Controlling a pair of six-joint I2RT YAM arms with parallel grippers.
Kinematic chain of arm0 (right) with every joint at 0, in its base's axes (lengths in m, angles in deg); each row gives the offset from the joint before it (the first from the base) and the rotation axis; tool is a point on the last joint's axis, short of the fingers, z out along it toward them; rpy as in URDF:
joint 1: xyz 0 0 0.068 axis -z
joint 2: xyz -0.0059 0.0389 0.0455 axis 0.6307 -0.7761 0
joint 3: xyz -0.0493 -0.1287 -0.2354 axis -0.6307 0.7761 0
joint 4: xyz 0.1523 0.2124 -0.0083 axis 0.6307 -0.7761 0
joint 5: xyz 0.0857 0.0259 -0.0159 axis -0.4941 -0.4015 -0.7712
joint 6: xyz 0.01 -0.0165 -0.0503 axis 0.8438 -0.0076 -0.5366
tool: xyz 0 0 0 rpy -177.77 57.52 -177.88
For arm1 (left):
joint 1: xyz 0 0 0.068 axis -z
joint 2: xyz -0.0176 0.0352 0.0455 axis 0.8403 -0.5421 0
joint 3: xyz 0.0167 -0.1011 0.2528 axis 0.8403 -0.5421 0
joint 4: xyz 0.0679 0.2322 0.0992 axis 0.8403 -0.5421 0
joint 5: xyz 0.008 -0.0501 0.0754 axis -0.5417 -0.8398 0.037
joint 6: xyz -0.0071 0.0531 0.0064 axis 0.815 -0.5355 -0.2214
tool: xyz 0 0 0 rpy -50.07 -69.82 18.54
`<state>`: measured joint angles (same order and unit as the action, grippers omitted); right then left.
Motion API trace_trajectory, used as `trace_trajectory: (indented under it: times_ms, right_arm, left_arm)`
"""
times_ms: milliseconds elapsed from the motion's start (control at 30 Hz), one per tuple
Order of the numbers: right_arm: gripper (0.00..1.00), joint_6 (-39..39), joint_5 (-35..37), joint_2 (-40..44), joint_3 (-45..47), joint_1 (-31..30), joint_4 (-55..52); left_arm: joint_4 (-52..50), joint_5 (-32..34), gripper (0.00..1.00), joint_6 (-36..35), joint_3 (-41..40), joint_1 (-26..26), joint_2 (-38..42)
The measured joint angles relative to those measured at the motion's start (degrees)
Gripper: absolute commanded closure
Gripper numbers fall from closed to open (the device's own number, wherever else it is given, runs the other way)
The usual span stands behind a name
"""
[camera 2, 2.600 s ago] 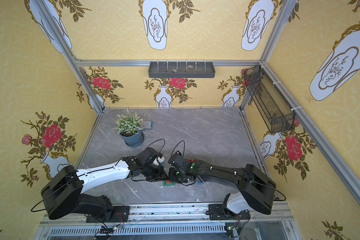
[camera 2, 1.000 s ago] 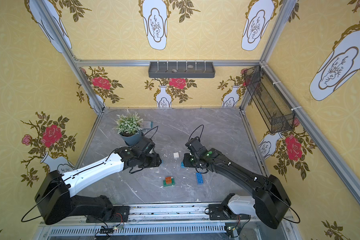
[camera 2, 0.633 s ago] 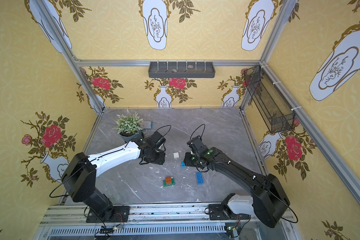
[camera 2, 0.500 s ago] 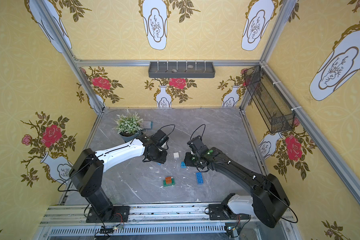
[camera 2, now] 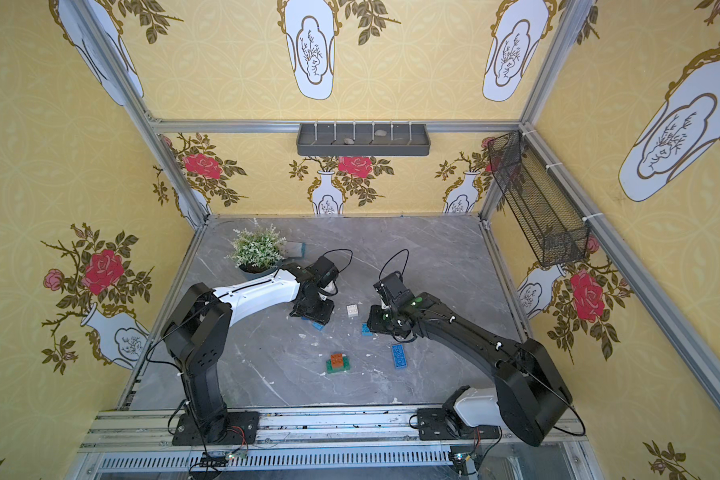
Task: Assemble the number 1 with lego
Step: Pick up the lego brick from the center of the board.
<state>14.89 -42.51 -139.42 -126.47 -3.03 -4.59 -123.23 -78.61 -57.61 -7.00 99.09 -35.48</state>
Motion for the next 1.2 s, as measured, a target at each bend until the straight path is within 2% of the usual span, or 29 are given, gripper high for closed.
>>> trace_trajectory:
  times_ms: [367,500,767,867,1000,1133,1200]
  right_arm:
    - [0.57,0.00,-0.24,-0.24,-0.24,0.11,0.22]
    - [0.57,0.02,-0.39,-0.24,-0.31,0.11,0.26]
    - [0.58,0.28,-0.44,0.39,-0.13,0.11,0.37]
    - [0.57,0.48,-0.37,0.94,0.15,0.15,0.35]
    - [0.57,0.55,-0.15,1.95,0.72,0.72,0.55]
    - [0.58,1.55,-0.35,2.91,2.49,1.64,1.66]
    - [0.58,1.70,-0.42,3.54,3.06,2.01,1.70]
  left_arm:
    - [0.81,-1.18,0.56,-1.88,-1.25,-0.26,-1.75]
    - [0.85,-1.18,0.67,-2.47,-1.33,-0.26,-2.10]
    - [1.11,-1.18,0.81,-4.48,-1.66,-0.33,-1.66]
    - [1.14,-0.70,0.87,-6.03,-2.82,-0.28,1.29]
    - [3.82,0.26,0.93,-9.16,-5.49,-0.26,10.12]
    - [7.87,1.42,1.00,-15.28,-9.31,0.70,19.06]
    - [9.09,1.36,1.00,-18.99,-11.02,1.95,22.77]
